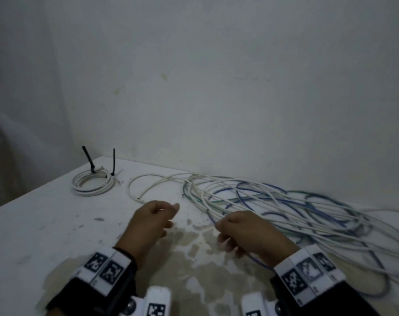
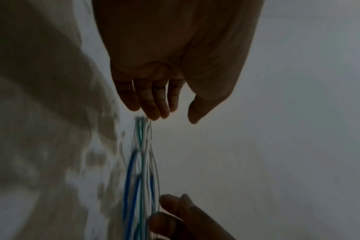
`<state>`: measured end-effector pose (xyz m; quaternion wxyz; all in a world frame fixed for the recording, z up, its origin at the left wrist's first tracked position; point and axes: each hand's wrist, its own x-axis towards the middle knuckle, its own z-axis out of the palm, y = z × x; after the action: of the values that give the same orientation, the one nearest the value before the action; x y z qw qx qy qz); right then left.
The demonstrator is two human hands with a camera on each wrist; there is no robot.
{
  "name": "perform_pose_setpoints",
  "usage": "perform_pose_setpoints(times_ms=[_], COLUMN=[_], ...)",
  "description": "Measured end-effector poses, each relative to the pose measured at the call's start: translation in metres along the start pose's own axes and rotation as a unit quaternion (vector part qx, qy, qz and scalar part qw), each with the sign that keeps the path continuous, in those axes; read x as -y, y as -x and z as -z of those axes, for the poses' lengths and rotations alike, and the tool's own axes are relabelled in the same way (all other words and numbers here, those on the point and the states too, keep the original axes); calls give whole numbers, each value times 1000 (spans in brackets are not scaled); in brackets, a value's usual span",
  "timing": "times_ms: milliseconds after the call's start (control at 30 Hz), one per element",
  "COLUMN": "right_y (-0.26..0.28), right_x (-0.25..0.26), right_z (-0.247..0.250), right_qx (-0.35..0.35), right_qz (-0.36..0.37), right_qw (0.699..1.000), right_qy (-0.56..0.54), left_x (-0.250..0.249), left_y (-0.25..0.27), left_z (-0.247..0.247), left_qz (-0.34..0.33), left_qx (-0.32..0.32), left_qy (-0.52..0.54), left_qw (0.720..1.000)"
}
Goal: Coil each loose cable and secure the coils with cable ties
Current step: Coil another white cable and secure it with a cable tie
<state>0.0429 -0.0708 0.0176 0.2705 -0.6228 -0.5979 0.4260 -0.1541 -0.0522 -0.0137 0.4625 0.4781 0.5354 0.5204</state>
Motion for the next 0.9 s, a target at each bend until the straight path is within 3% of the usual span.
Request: perform_pose_setpoints(times_ms=[133,300,467,600,700,900], right_y=[16,17,7,-13,-38,-59], right_x=[-26,-54,-64,-63,-70,-74], right_z=[54,97,112,116,119,118], right_qx=[-77,-137,-113,-138,-91,-109], right_qz=[-11,-44,-47,-16,-38,-79], right_qw=[984,960,937,928,919,855], right_qy=[161,240,328,345,382,502], left_x=[11,26,26,32,36,44], left_y=[14,25,33,29,24,19], left_z=[-62,-102,-103,-102,-102,-102], left_qz=[53,79,64,57,53,53], left_qx=[48,45,56,81,77,73], left_qy=[67,125,159,132,112,91], left_qw=[995,988,984,986,989,992])
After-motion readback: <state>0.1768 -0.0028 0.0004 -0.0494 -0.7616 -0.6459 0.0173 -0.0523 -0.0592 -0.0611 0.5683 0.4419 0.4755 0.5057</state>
